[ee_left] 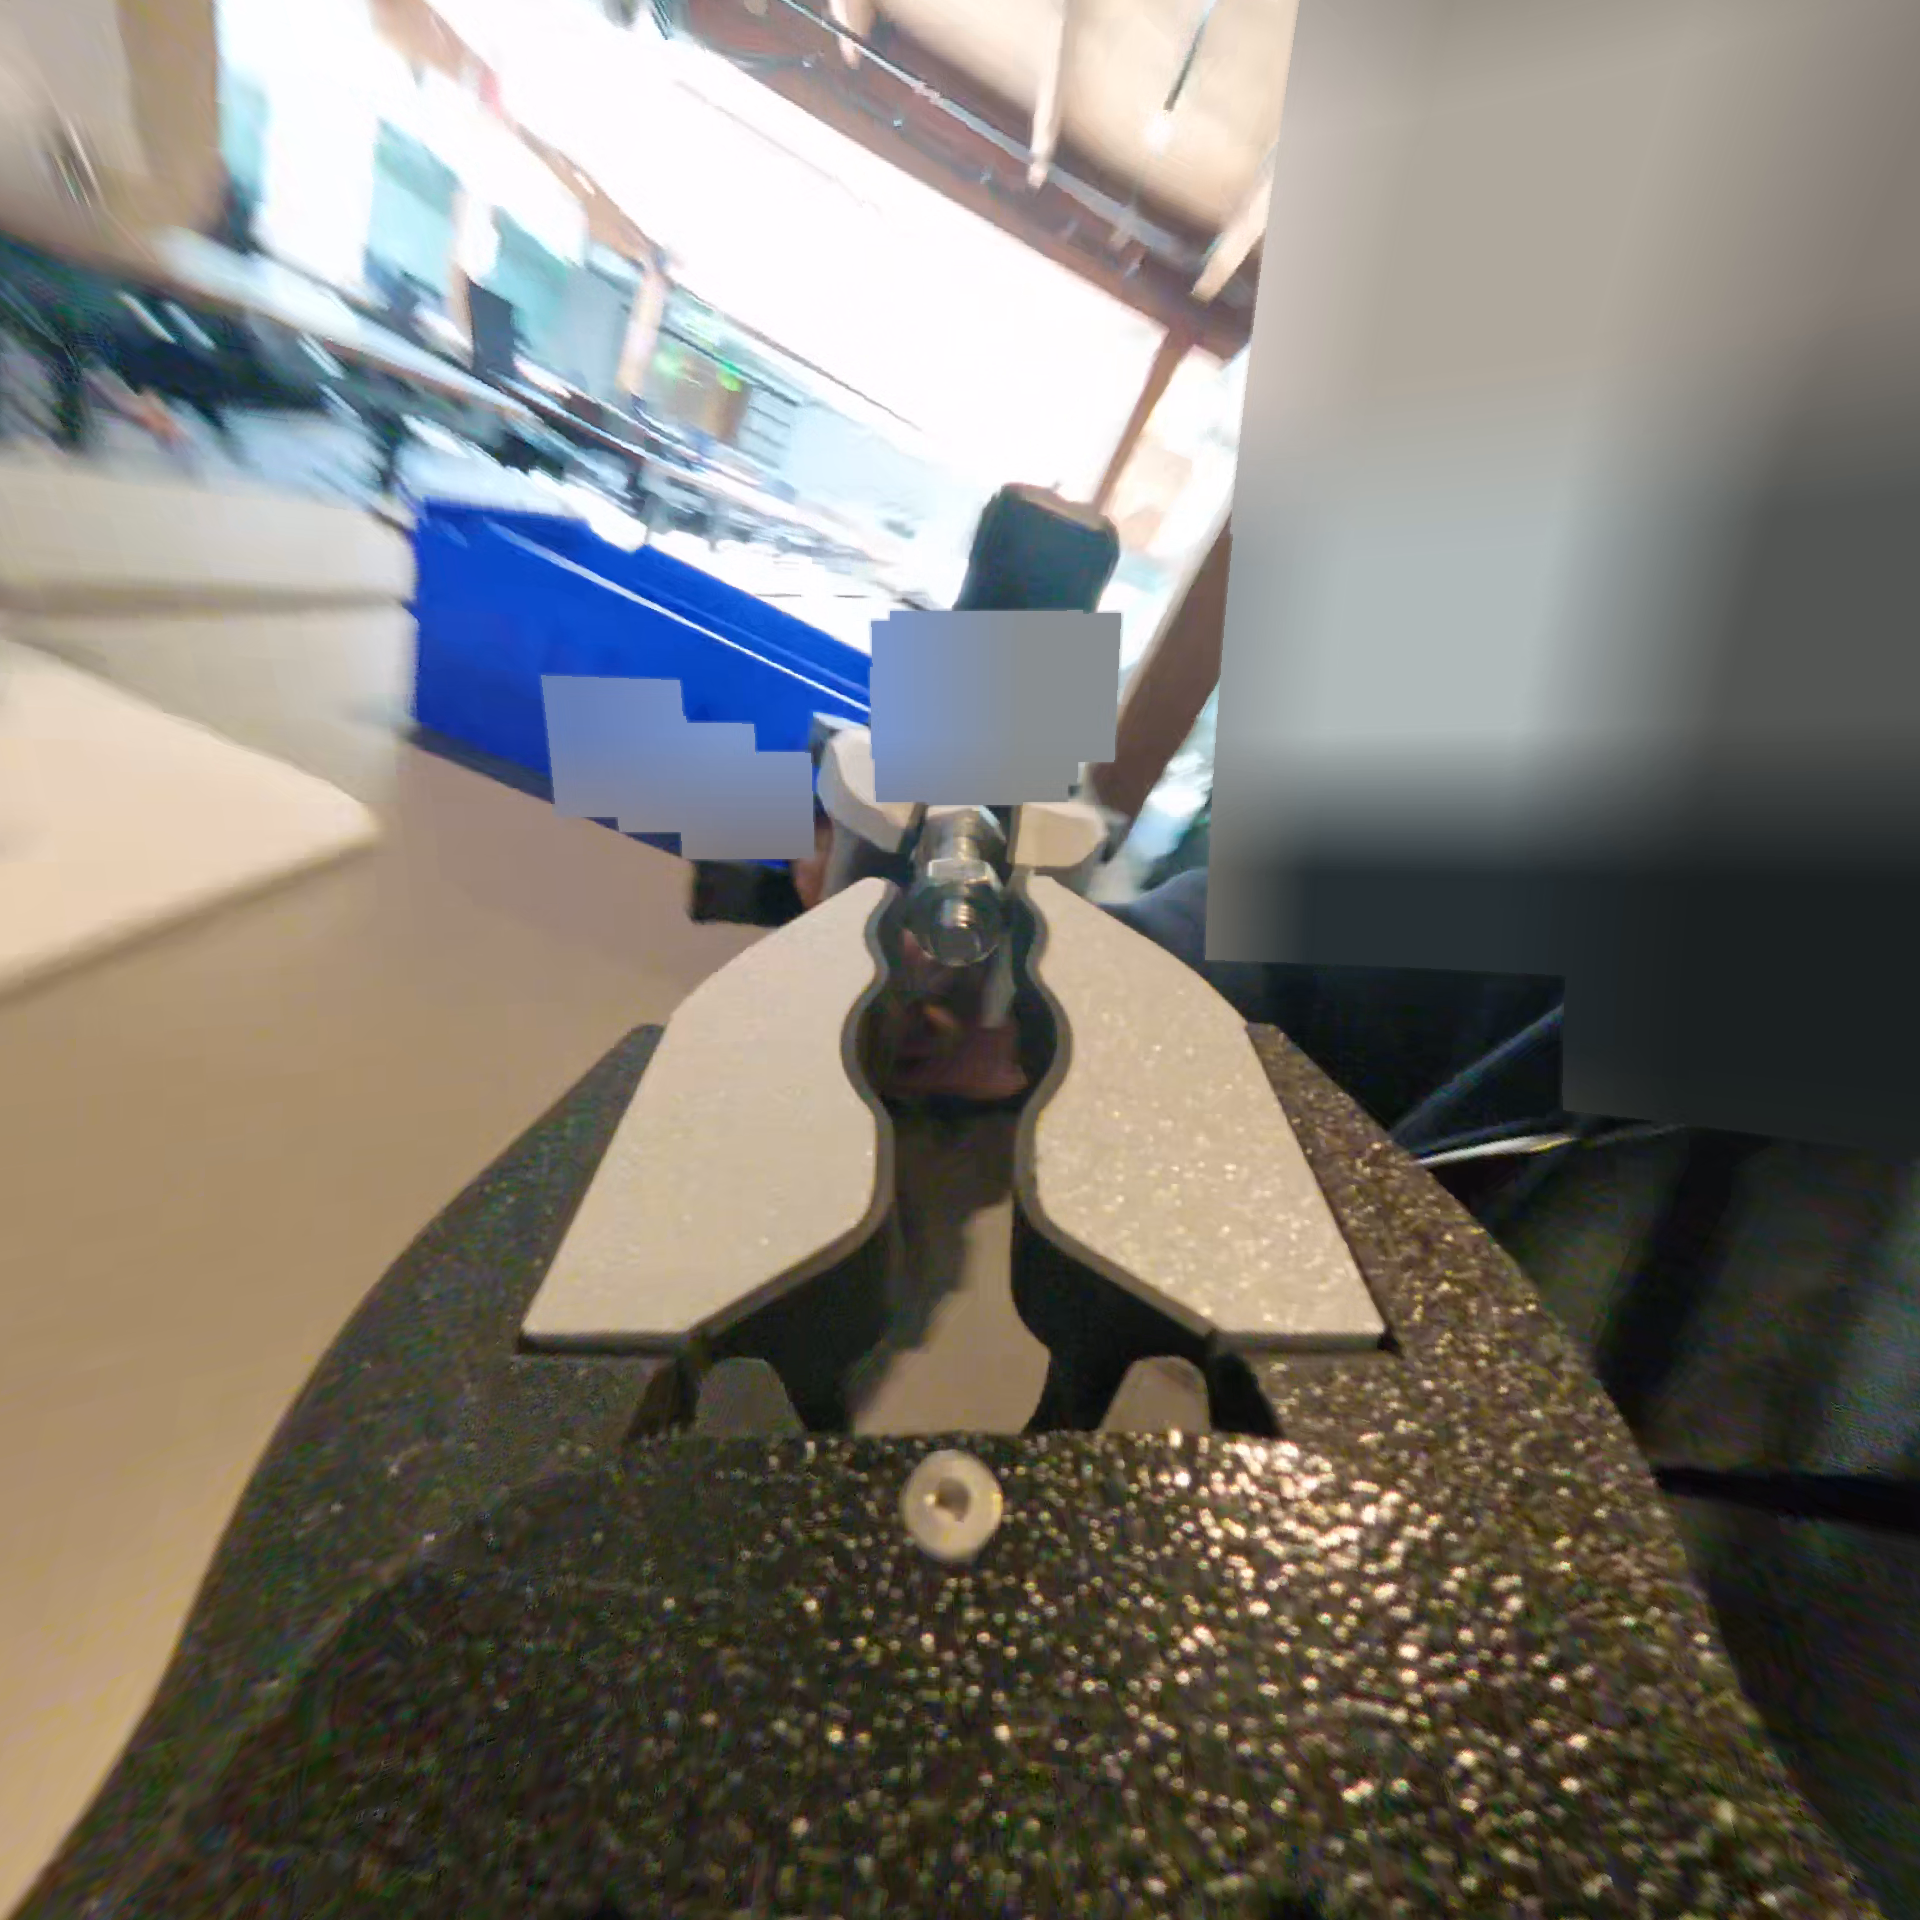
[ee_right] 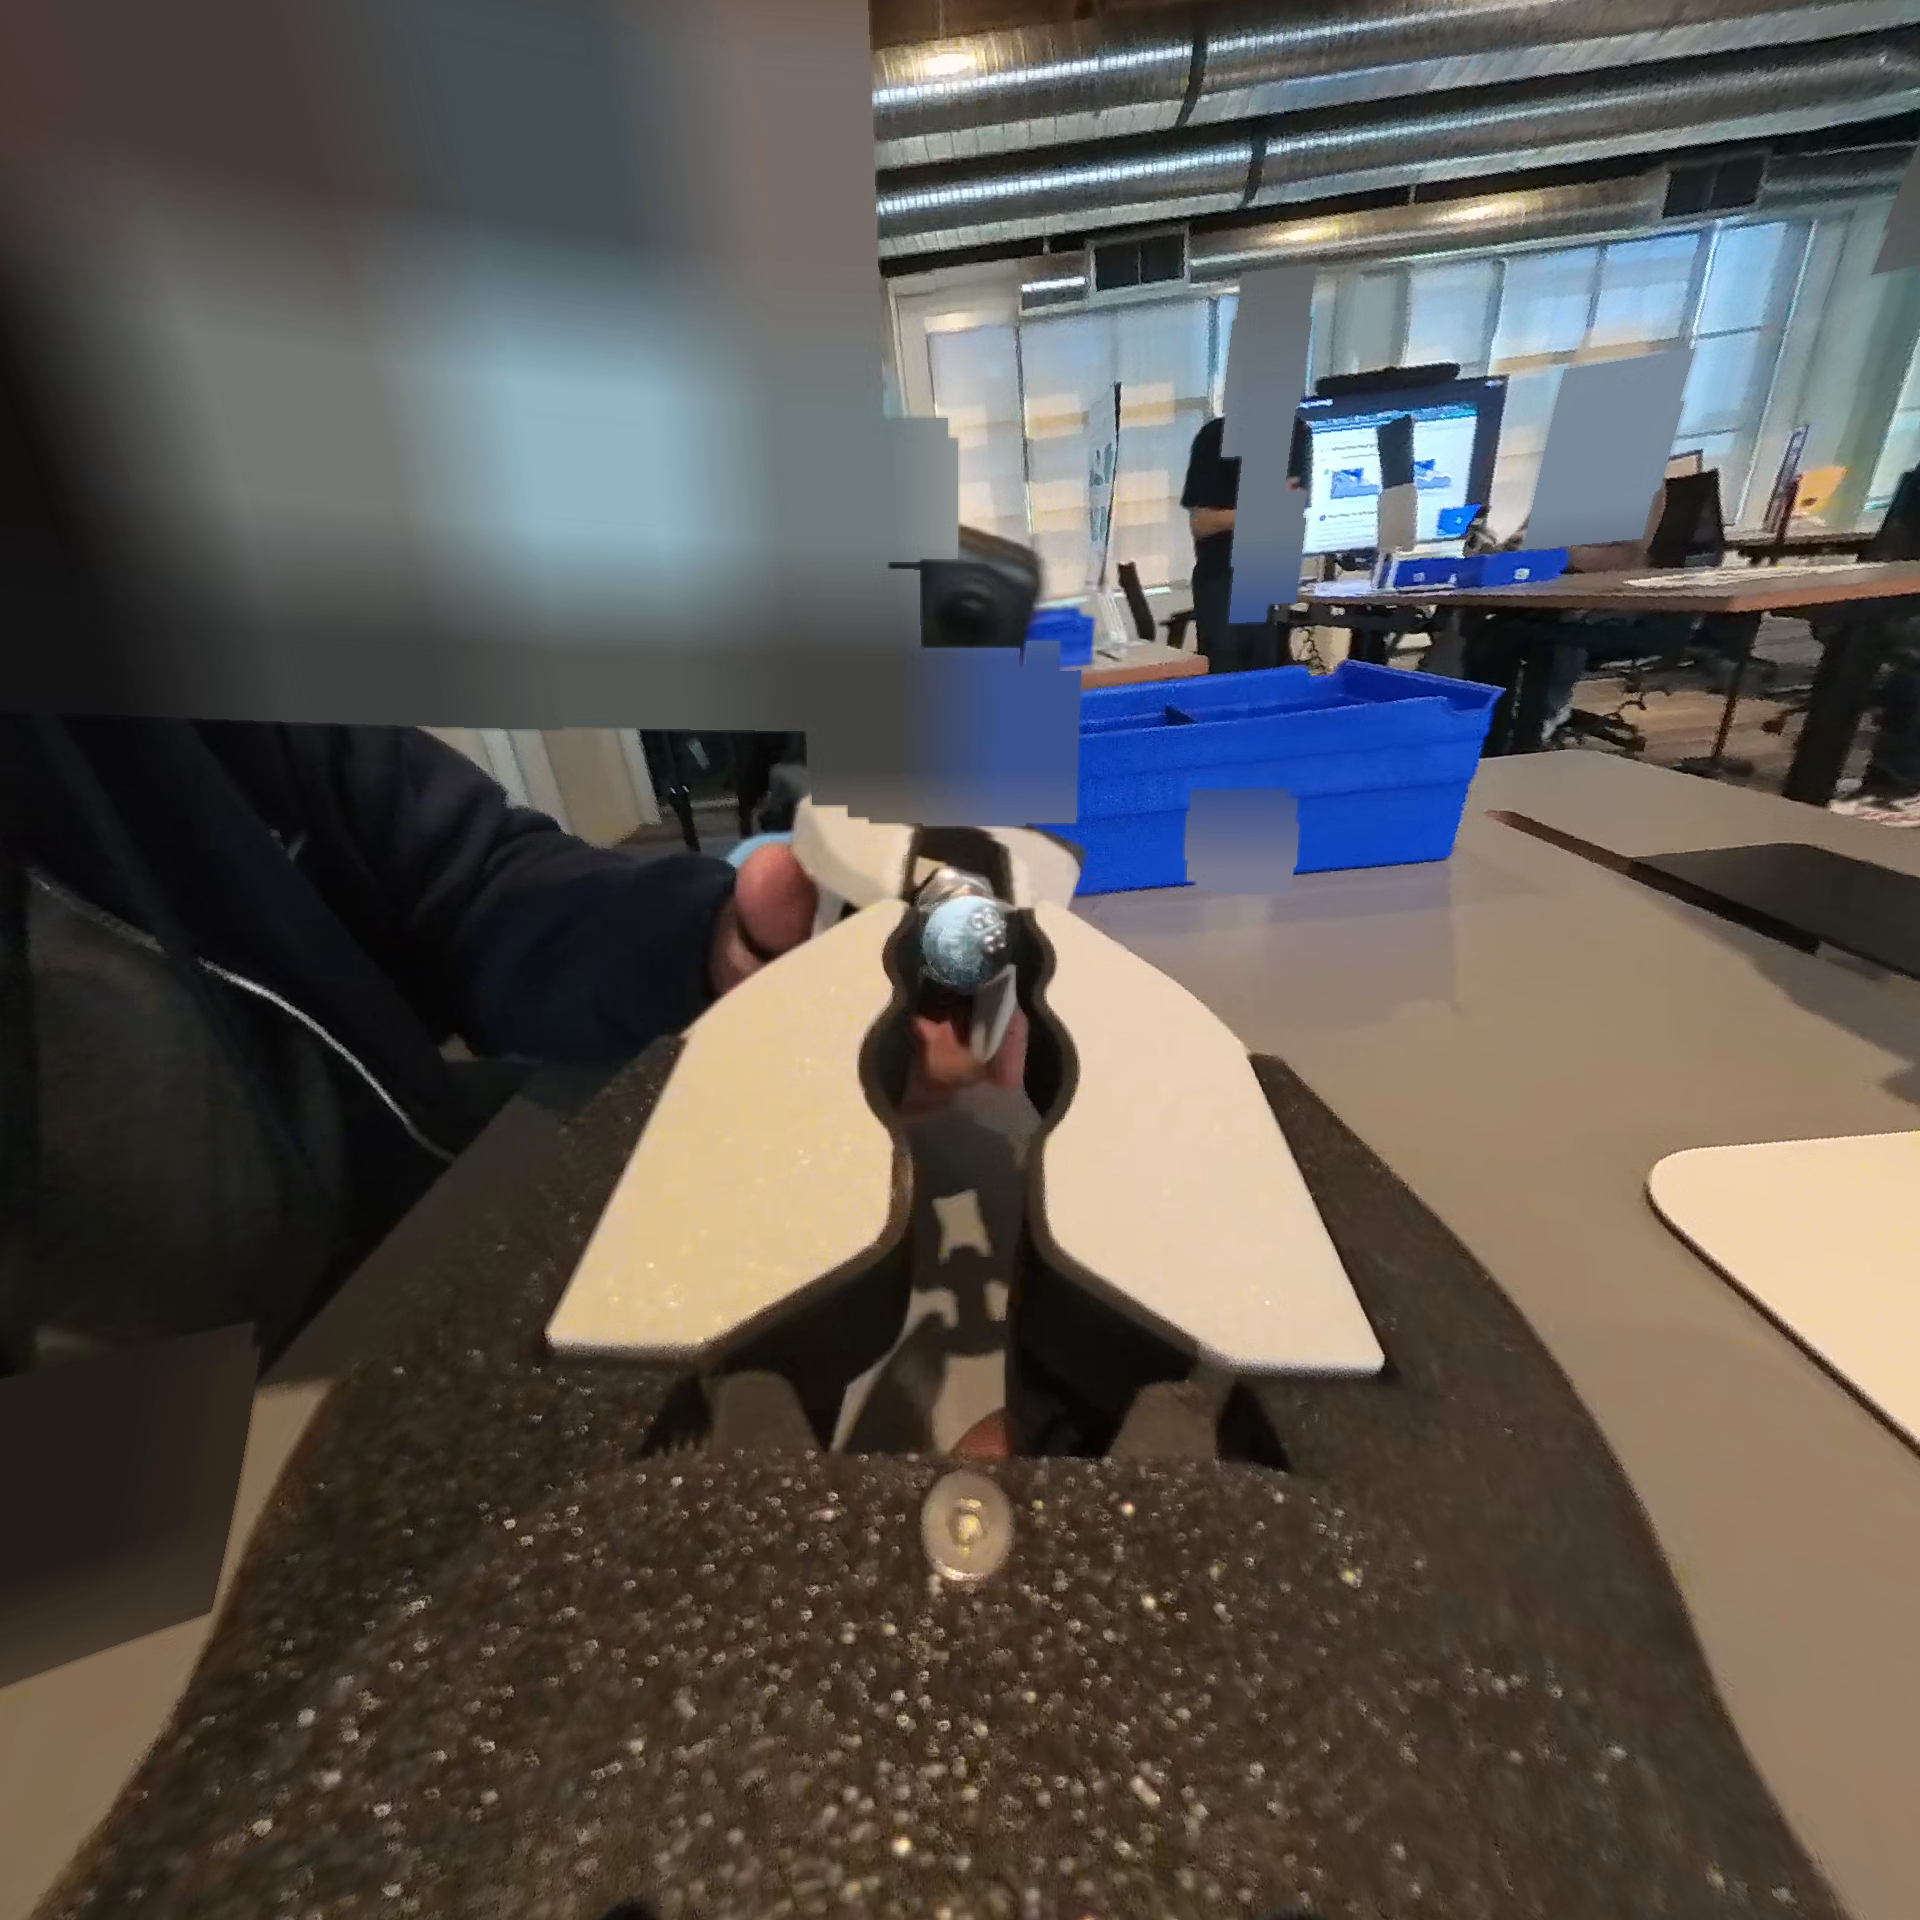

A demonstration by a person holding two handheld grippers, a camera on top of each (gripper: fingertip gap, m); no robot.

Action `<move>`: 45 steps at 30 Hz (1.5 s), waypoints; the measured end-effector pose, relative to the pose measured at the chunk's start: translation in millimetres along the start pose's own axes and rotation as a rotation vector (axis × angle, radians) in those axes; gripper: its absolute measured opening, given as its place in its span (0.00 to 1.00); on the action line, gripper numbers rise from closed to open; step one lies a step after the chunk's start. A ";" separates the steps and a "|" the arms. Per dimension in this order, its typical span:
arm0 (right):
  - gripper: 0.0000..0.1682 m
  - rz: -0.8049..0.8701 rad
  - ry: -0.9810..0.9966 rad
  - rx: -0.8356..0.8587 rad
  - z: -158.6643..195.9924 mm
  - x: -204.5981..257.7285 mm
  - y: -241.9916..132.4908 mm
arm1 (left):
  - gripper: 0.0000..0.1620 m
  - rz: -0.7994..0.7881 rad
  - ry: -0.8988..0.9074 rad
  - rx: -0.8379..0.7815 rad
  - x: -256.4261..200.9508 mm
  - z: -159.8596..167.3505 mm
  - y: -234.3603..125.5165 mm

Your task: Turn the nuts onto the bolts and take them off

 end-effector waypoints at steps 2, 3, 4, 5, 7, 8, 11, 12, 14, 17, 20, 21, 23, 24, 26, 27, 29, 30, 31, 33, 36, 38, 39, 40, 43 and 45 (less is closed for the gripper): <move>0.10 -0.020 0.038 -0.028 -1.6 -0.5 -1.1 | 0.12 -0.216 0.300 0.040 -1.1 -0.7 1.0; 0.10 -0.024 0.053 -0.036 -1.7 -1.2 -1.4 | 0.12 -0.333 0.458 0.065 -0.7 0.1 1.5; 0.10 -0.024 0.061 -0.041 -1.6 -1.8 -1.7 | 0.12 -0.440 0.595 0.083 0.2 0.7 1.8; 0.10 -0.022 0.064 -0.044 -1.7 -2.3 -2.1 | 0.12 -0.520 0.687 0.084 0.4 0.4 1.7; 0.10 -0.018 0.059 -0.050 -3.2 -2.7 -3.7 | 0.16 -0.536 0.688 0.031 -2.2 -2.6 1.0; 0.10 -0.014 0.055 -0.051 -3.8 -3.1 -4.4 | 0.21 -0.486 0.609 0.004 -2.6 -4.6 0.3; 0.10 -0.005 0.048 -0.050 -4.5 -3.8 -5.7 | 0.30 -0.275 0.263 -0.057 1.6 -10.2 -4.3; 0.10 -0.004 0.044 -0.048 -4.4 -3.7 -5.7 | 0.29 -0.190 0.139 -0.068 3.3 -10.4 -5.2; 0.10 -0.002 0.031 -0.038 -3.7 -3.4 -5.1 | 0.28 -0.016 -0.095 -0.077 6.8 -7.8 -5.6; 0.10 0.002 0.011 -0.023 -2.5 -2.2 -3.8 | 0.24 0.205 -0.377 -0.110 11.0 -3.5 -6.2; 0.10 0.006 -0.016 0.000 -1.0 -0.2 -1.7 | 0.21 0.295 -0.477 -0.127 11.6 -1.1 -5.5; 0.10 0.008 -0.024 0.007 -0.4 0.5 -0.9 | 0.20 0.304 -0.475 -0.115 9.8 0.0 -4.3; 0.10 0.012 -0.034 0.015 0.0 1.3 0.0 | 0.19 0.320 -0.455 -0.088 4.2 1.1 -1.4; 0.10 0.014 -0.036 0.017 0.1 1.3 0.2 | 0.19 0.328 -0.443 -0.077 1.1 1.3 -0.2; 0.10 0.011 -0.033 0.015 0.2 1.5 0.4 | 0.15 0.315 -0.408 -0.050 -2.3 2.9 2.0; 0.10 0.008 -0.029 0.014 0.0 1.9 0.7 | 0.11 0.281 -0.375 -0.041 -1.3 3.9 2.4; 0.10 0.007 -0.017 0.010 0.3 1.7 1.1 | 0.11 0.204 -0.272 -0.024 -0.9 3.6 1.8; 0.10 0.001 -0.006 0.005 0.3 1.3 0.8 | 0.11 0.145 -0.198 -0.011 -0.7 3.3 1.9; 0.10 -0.007 0.008 -0.004 -0.1 0.8 0.4 | 0.11 0.072 -0.104 0.004 -0.8 2.9 2.5; 0.10 -0.027 0.044 -0.027 -1.0 0.5 -0.4 | 0.11 -0.116 0.153 0.040 -1.3 2.2 3.3; 0.10 -0.048 0.094 -0.050 -0.6 0.0 0.2 | 0.11 -0.462 0.641 0.107 -0.4 3.0 3.0; 0.10 -0.057 0.116 -0.061 -0.2 -0.4 0.2 | 0.11 -0.652 0.895 0.137 0.2 2.8 2.6; 0.10 -0.061 0.120 -0.067 -0.8 -0.2 -0.1 | 0.11 -0.702 0.954 0.133 -0.6 2.0 2.4; 0.10 -0.062 0.120 -0.074 -1.8 -0.2 -0.9 | 0.12 -0.702 0.949 0.110 -2.4 0.5 2.0; 0.10 -0.058 0.116 -0.079 -3.0 -0.6 -2.4 | 0.23 -0.505 0.667 -0.024 -7.8 -9.8 -3.3; 0.10 -0.055 0.113 -0.078 -3.0 -1.0 -2.7 | 0.29 -0.319 0.377 -0.080 -4.6 -14.5 -7.1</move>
Point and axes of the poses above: each gripper's, where its closed fingertips meet, y out along the fingers, z out of its underside, x = y × z across the jaws, the point moved 2 cm from there along -y, back along the fingers, and after that the axes turned 14 degrees about x, right-handed, at the moved point
